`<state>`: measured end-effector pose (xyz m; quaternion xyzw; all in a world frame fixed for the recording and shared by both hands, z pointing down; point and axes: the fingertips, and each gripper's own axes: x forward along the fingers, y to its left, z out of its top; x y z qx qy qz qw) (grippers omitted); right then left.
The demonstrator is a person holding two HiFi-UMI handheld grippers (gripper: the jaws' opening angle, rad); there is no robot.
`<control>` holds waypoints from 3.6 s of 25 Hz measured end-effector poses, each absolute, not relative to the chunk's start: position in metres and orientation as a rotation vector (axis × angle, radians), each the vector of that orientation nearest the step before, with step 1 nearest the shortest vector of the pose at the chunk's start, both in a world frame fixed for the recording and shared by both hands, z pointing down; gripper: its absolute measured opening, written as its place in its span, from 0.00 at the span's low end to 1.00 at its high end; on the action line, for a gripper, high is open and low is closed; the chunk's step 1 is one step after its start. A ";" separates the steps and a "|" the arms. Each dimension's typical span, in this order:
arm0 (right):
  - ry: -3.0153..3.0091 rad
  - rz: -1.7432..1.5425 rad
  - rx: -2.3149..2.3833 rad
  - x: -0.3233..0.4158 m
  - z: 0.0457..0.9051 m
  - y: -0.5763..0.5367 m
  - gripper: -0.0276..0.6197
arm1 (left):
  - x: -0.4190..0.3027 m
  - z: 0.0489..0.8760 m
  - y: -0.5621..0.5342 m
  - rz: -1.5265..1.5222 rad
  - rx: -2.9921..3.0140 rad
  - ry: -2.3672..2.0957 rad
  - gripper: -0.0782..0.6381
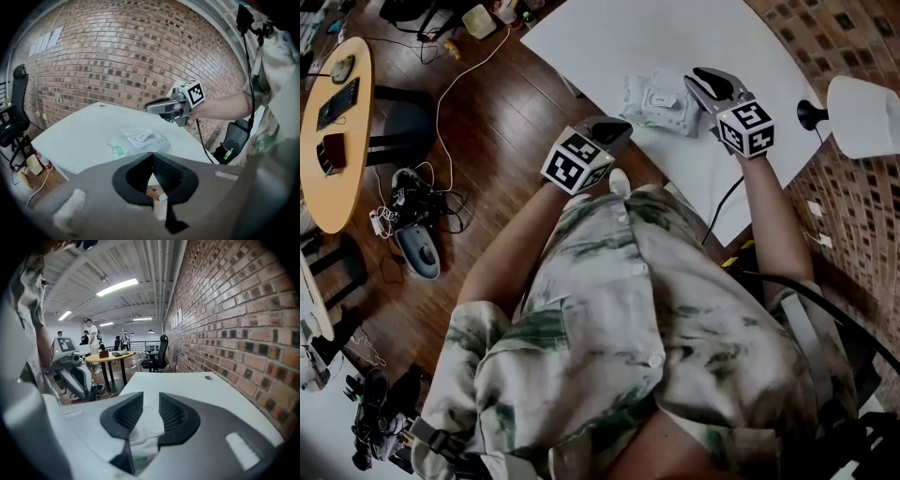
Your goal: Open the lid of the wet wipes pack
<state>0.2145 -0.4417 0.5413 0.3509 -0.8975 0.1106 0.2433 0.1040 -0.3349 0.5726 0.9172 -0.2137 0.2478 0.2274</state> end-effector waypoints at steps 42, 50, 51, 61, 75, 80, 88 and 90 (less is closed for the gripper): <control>-2.423 0.217 1.341 0.066 0.367 0.177 0.17 | -0.050 0.361 0.096 0.385 2.810 -0.438 0.11; -2.476 0.266 1.258 0.064 0.380 0.278 0.16 | -0.056 0.357 0.214 0.449 2.750 -0.500 0.11; -2.486 0.271 1.254 0.062 0.380 0.287 0.16 | -0.059 0.357 0.225 0.461 2.740 -0.505 0.11; -2.525 0.299 1.248 0.022 0.384 0.350 0.15 | -0.088 0.353 0.296 0.490 2.792 -0.475 0.11; -2.481 0.208 1.171 -0.171 0.372 0.421 0.13 | -0.264 0.337 0.387 0.301 2.790 -0.343 0.11; -2.444 0.233 1.245 -0.203 0.369 0.456 0.13 | -0.292 0.350 0.416 0.310 2.811 -0.243 0.11; -2.431 0.233 1.297 -0.207 0.355 0.510 0.13 | -0.286 0.349 0.457 0.319 2.841 -0.178 0.11; -2.429 0.237 1.311 -0.199 0.351 0.527 0.13 | -0.276 0.347 0.472 0.321 2.844 -0.158 0.11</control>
